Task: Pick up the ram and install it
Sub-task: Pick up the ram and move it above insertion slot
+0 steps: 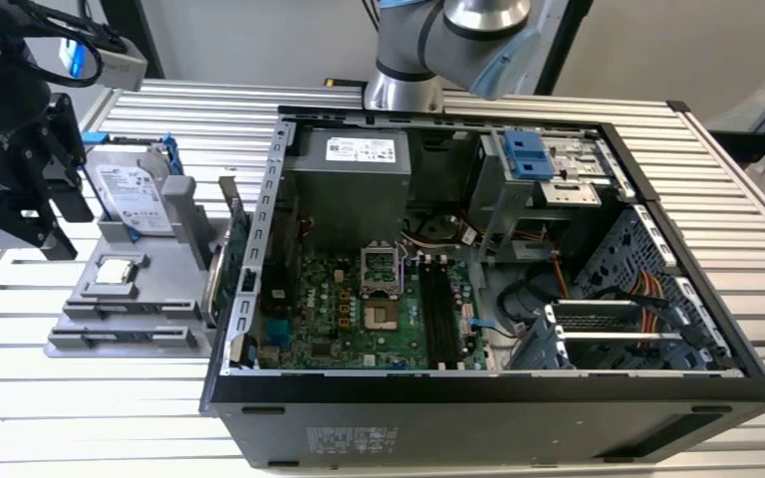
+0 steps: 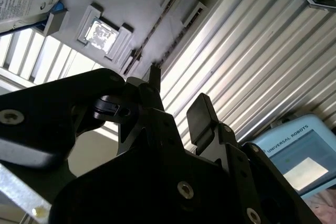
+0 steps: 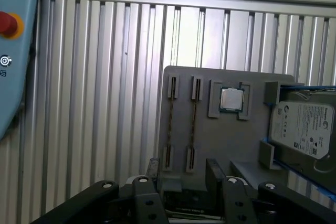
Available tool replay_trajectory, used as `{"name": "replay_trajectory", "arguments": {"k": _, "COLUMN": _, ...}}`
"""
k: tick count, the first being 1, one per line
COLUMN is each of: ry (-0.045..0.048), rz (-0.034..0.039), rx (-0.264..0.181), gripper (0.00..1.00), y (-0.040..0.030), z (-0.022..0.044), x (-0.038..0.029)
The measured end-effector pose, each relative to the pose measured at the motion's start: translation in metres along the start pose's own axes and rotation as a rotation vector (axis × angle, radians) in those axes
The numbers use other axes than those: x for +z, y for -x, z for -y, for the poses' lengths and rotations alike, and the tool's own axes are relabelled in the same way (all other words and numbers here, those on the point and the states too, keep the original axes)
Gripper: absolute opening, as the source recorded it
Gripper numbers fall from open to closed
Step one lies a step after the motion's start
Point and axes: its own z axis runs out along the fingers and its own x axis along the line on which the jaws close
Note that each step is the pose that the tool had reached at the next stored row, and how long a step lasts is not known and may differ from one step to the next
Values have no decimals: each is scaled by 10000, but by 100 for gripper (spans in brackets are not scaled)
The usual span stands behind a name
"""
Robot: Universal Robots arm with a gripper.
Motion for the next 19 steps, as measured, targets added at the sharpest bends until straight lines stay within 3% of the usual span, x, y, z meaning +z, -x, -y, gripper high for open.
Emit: {"name": "replay_trajectory", "arguments": {"k": 19, "ry": 2, "rz": -28, "rx": 1, "gripper": 100, "y": 3, "z": 3, "x": 124}}
